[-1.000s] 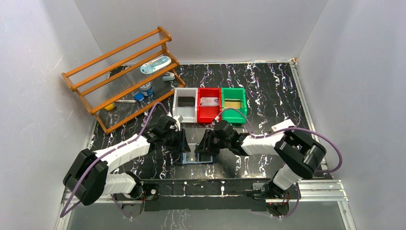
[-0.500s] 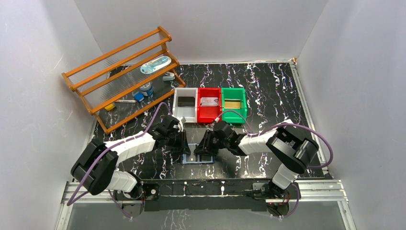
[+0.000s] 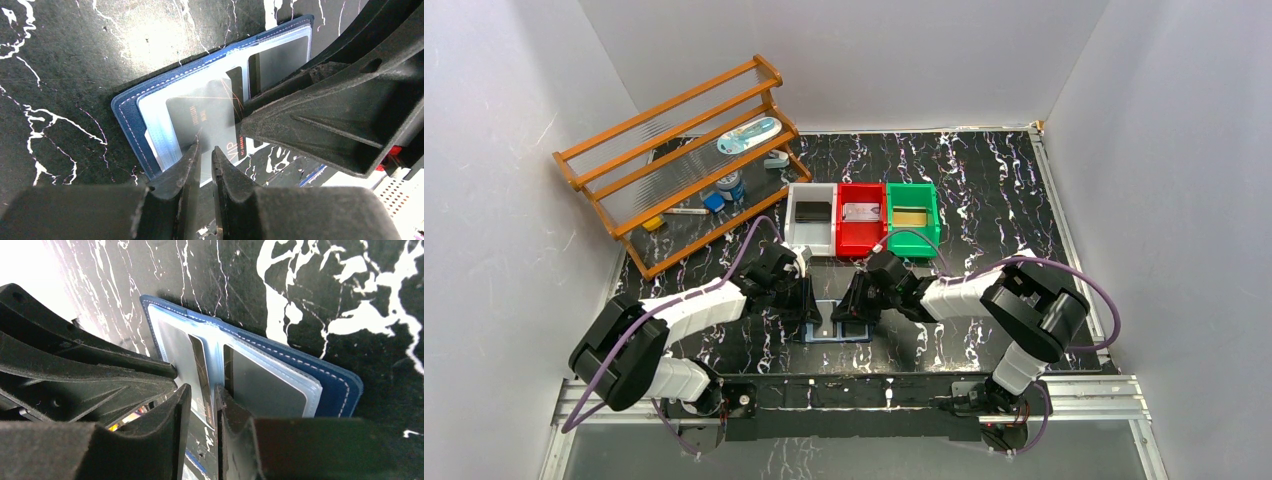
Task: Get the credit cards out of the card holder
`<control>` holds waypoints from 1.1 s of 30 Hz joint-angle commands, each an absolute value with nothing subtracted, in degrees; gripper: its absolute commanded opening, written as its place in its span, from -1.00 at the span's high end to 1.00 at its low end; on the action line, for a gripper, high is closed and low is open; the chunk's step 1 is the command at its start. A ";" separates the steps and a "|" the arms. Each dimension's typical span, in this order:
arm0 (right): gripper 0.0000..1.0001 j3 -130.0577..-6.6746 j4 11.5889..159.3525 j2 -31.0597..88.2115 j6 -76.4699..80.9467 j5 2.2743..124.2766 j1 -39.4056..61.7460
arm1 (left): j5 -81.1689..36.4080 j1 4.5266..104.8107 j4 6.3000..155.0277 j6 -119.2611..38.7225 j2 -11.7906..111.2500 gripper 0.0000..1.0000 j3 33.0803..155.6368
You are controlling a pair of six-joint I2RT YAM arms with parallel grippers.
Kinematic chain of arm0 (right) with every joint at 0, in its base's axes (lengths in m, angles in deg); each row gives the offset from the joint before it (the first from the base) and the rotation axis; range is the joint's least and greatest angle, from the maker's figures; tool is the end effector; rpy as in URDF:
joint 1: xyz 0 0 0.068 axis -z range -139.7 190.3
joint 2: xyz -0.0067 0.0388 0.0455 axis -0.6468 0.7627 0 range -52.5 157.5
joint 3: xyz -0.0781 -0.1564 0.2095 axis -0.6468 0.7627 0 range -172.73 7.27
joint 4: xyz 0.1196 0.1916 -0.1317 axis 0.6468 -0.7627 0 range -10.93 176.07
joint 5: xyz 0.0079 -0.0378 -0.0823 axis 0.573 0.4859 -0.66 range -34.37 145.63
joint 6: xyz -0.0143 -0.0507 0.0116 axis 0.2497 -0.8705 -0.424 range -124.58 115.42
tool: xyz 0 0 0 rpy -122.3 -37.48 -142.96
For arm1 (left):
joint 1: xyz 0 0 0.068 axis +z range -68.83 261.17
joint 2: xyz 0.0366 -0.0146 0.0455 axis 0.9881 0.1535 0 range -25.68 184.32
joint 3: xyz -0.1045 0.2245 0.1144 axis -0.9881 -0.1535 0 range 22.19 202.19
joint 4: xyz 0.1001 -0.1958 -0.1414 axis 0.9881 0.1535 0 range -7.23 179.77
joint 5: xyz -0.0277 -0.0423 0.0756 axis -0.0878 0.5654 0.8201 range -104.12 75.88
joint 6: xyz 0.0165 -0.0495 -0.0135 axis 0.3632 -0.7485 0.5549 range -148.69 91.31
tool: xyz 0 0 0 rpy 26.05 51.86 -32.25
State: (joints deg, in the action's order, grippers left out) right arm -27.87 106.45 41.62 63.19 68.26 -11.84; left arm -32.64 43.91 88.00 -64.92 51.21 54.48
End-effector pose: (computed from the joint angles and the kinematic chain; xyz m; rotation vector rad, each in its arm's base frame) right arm 0.1790 0.2429 0.1299 0.2164 2.5968 1.2282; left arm 0.1893 -0.1580 0.1590 0.1796 2.6162 -0.9145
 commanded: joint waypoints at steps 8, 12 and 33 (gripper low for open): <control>0.35 -33.65 97.52 43.65 52.77 65.89 -13.09 | -31.52 43.64 91.03 -65.13 49.27 0.77 51.94; 0.33 -32.73 100.61 44.55 53.91 67.88 -13.23 | -31.12 43.48 91.48 -65.47 48.27 0.77 51.72; 0.42 -30.45 101.76 43.62 56.76 67.07 -13.23 | -32.32 43.29 94.02 -63.96 47.24 0.63 54.55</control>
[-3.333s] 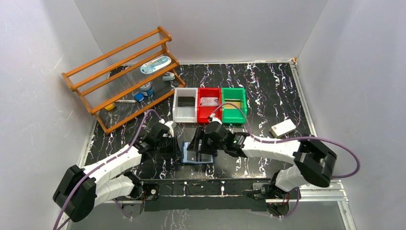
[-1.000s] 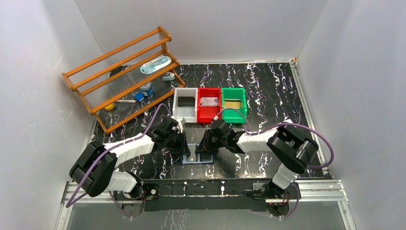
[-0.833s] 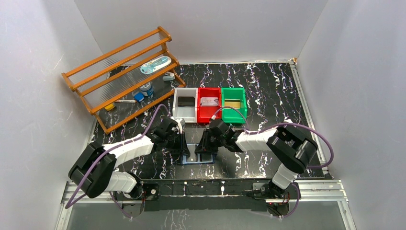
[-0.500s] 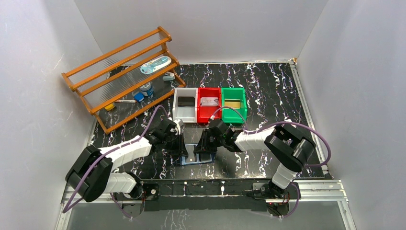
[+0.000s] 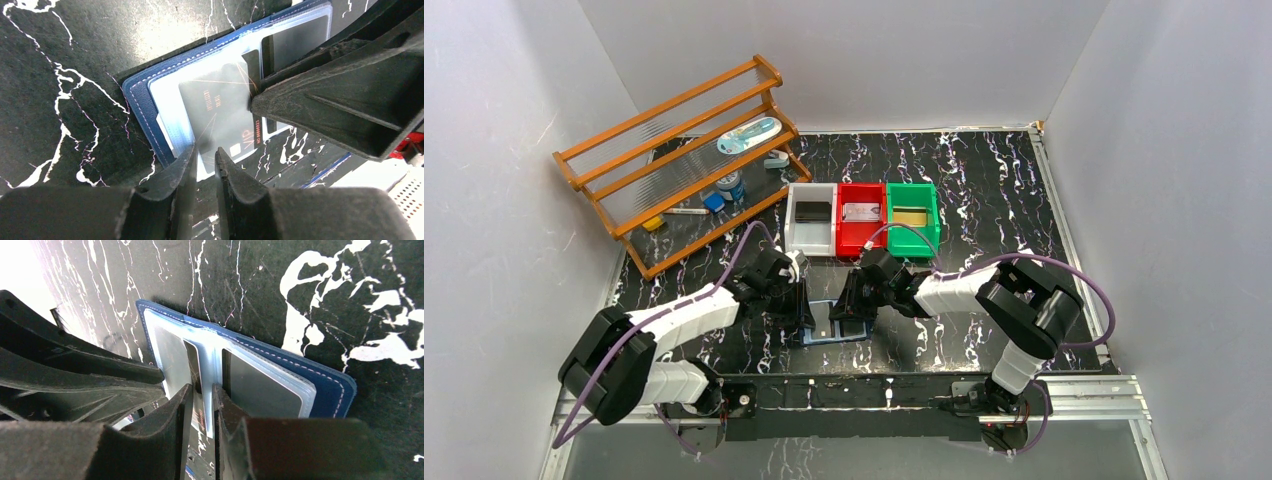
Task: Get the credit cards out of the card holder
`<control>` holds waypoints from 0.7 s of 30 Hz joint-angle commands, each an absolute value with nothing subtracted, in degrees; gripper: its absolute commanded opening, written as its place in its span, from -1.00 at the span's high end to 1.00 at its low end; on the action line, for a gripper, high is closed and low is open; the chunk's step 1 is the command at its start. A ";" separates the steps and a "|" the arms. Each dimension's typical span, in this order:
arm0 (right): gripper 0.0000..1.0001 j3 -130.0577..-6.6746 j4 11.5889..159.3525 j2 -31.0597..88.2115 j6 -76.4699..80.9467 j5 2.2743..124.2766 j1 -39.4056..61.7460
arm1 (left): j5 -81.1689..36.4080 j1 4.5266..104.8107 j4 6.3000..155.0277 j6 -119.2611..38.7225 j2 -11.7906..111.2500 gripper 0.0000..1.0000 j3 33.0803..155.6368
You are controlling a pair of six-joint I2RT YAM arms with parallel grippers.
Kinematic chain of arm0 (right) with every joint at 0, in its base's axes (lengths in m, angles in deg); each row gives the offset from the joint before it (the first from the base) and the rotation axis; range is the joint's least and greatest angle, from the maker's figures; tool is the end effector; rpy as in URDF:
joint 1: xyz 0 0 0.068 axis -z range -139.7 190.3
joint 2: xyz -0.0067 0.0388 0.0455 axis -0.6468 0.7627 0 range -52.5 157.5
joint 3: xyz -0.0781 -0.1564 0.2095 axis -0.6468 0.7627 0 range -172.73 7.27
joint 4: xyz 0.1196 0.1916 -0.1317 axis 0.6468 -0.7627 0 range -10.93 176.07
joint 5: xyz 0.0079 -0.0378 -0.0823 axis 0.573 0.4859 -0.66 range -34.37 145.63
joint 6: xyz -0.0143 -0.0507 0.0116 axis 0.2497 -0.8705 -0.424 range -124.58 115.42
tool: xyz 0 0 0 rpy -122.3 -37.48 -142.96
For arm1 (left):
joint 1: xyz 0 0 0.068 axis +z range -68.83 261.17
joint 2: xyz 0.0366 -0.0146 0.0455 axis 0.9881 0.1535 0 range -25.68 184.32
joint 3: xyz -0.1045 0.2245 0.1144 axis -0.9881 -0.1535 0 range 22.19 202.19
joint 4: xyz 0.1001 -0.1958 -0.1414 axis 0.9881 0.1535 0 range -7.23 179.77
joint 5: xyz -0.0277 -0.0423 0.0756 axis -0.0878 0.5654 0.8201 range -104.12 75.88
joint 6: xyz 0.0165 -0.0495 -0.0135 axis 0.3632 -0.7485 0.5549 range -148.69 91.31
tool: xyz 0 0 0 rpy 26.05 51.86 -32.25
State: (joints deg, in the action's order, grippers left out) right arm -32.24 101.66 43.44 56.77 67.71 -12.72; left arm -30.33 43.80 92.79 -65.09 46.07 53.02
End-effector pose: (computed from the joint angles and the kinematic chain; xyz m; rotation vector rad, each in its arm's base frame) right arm 0.1836 0.2562 0.1340 0.0634 2.6095 1.1517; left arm 0.1769 -0.1474 0.1651 0.1551 2.6283 -0.8593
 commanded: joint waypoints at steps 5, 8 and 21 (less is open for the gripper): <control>0.46 -29.33 105.92 43.43 57.99 69.74 -13.16 | -31.08 43.11 94.73 -64.04 48.37 0.68 53.49; 0.53 -28.90 108.08 43.52 58.42 70.98 -13.23 | -30.67 42.96 94.72 -64.22 48.26 0.69 52.68; 0.93 -26.82 105.06 40.62 57.91 67.99 -12.42 | -29.16 42.92 95.25 -63.79 48.73 0.71 52.18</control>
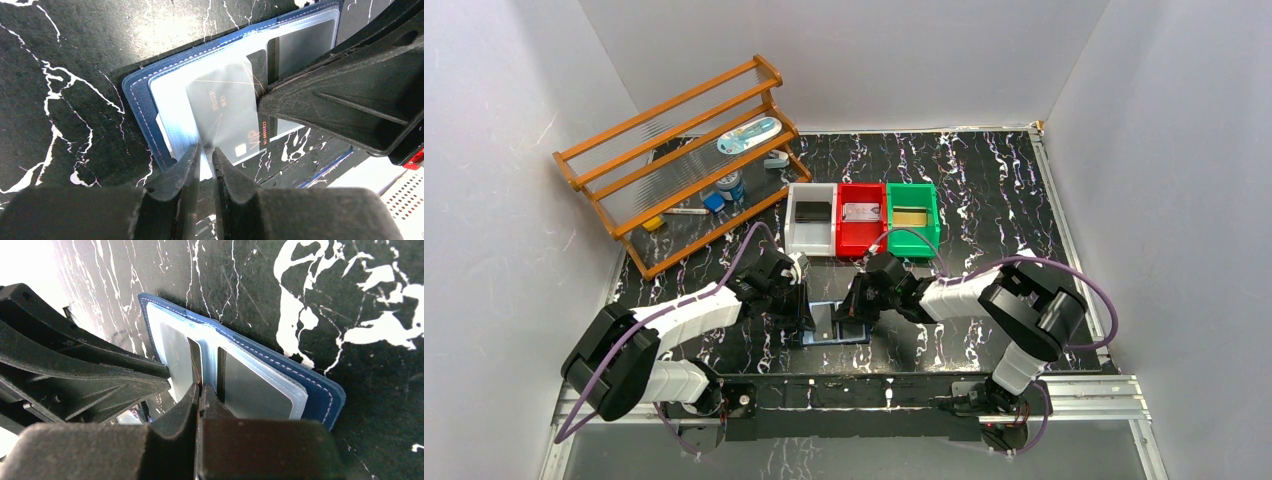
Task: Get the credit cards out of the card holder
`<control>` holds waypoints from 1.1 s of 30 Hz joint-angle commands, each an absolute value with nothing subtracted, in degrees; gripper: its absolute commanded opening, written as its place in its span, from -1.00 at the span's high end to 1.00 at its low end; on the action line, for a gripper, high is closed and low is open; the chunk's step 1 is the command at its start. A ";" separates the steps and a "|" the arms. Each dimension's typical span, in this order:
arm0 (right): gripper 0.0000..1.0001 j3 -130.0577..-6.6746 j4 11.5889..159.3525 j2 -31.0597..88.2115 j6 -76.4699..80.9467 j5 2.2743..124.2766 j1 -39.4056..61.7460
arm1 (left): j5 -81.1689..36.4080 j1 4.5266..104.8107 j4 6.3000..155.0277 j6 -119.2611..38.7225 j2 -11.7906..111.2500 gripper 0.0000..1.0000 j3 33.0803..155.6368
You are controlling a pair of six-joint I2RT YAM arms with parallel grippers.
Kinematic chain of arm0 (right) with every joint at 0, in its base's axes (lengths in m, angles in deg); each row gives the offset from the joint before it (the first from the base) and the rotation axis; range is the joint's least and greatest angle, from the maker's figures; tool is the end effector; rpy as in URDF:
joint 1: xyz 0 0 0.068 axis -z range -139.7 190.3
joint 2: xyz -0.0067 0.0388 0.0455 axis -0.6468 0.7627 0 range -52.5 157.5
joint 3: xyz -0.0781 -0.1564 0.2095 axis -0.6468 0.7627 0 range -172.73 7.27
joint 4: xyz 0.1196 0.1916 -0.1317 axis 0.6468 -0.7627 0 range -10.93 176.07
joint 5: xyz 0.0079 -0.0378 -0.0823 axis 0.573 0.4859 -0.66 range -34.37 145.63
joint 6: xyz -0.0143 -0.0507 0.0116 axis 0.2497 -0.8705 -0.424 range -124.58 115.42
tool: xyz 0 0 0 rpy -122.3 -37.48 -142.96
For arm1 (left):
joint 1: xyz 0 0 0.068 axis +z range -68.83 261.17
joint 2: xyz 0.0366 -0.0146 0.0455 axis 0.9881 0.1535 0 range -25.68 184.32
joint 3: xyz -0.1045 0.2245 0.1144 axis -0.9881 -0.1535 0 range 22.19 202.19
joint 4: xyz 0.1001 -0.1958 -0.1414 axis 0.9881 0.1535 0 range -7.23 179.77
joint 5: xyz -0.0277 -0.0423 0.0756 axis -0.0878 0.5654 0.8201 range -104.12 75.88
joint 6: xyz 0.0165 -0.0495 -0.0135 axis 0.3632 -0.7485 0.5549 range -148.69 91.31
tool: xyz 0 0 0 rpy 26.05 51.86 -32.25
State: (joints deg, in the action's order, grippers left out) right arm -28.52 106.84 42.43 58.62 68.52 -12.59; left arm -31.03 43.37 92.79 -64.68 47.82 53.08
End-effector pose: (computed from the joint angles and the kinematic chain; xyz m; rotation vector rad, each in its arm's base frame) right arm 0.1778 0.2481 0.1295 0.0913 2.5818 1.2130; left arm 0.1768 -0.1500 0.1591 0.1759 2.6601 -0.8570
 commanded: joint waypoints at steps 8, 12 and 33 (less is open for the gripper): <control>0.92 -22.70 110.17 38.23 59.30 70.59 -11.04 | -28.10 42.91 95.53 -63.52 49.17 0.73 51.71; 0.88 -21.97 110.33 37.98 59.47 70.62 -10.86 | -28.26 42.85 95.51 -63.58 49.43 0.73 51.80; 0.92 -19.80 114.18 38.69 62.28 70.91 -10.84 | -25.44 42.76 97.48 -63.74 46.79 0.70 53.60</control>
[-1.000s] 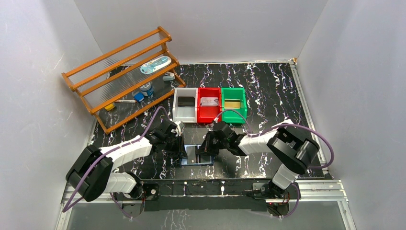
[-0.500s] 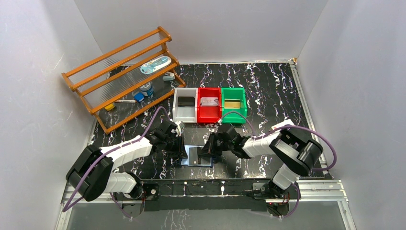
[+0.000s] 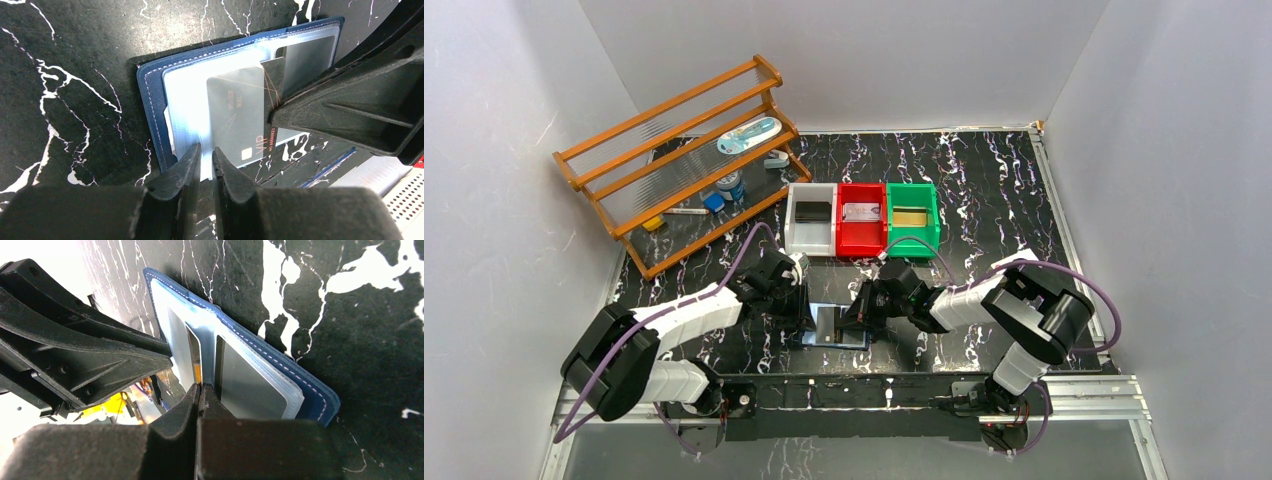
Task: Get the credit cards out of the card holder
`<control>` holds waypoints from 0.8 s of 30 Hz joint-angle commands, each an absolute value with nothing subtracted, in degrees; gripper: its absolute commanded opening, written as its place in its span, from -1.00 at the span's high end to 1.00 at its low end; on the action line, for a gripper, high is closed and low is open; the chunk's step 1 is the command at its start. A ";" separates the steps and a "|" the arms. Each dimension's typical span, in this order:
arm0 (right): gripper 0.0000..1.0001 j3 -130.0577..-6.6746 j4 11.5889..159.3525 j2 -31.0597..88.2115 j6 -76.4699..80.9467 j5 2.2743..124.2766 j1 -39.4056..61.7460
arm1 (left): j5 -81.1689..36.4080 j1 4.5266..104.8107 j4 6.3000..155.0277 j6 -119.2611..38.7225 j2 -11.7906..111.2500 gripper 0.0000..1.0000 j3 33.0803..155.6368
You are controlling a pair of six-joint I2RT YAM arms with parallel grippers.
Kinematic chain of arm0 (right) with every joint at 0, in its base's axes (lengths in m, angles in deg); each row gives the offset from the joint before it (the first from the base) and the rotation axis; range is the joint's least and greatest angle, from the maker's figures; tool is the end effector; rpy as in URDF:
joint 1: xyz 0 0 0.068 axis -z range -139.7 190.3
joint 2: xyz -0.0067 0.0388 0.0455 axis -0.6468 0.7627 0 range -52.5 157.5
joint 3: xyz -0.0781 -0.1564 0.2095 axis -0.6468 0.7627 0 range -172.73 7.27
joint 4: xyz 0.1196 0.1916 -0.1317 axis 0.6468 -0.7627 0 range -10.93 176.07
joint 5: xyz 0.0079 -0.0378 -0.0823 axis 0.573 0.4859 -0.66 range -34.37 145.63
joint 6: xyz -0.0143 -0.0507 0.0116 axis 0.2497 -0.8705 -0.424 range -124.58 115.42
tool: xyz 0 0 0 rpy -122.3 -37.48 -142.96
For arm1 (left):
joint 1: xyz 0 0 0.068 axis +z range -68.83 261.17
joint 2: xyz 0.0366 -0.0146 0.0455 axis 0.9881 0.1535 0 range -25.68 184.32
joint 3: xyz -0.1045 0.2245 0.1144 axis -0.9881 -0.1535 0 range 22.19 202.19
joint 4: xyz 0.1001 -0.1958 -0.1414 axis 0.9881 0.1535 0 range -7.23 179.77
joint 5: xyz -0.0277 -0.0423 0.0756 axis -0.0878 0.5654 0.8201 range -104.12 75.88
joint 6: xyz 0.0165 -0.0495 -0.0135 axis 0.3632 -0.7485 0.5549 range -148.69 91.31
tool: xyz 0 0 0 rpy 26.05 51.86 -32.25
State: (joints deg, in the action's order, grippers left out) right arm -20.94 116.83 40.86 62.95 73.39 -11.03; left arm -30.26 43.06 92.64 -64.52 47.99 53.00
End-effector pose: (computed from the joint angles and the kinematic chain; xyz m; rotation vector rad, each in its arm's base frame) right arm 0.1677 0.2269 0.1190 0.1517 2.5625 1.3649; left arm 0.1764 -0.1507 0.1581 0.1802 2.6586 -0.8412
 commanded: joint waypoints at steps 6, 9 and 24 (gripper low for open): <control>0.93 -19.98 114.17 40.30 62.69 71.55 -10.83 | -25.32 42.78 97.91 -65.29 43.68 0.53 58.97; 0.93 -19.99 114.04 40.59 62.83 71.54 -10.86 | -26.22 42.67 96.95 -65.66 43.05 0.43 60.29; 0.91 -19.91 113.19 39.79 63.18 70.95 -10.86 | -34.02 42.41 86.72 -67.64 51.17 0.49 51.64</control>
State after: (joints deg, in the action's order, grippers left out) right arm -20.94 115.41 40.03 63.02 72.30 -11.03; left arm -34.11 42.73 87.43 -67.45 50.29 52.91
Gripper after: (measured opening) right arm 0.053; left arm 0.269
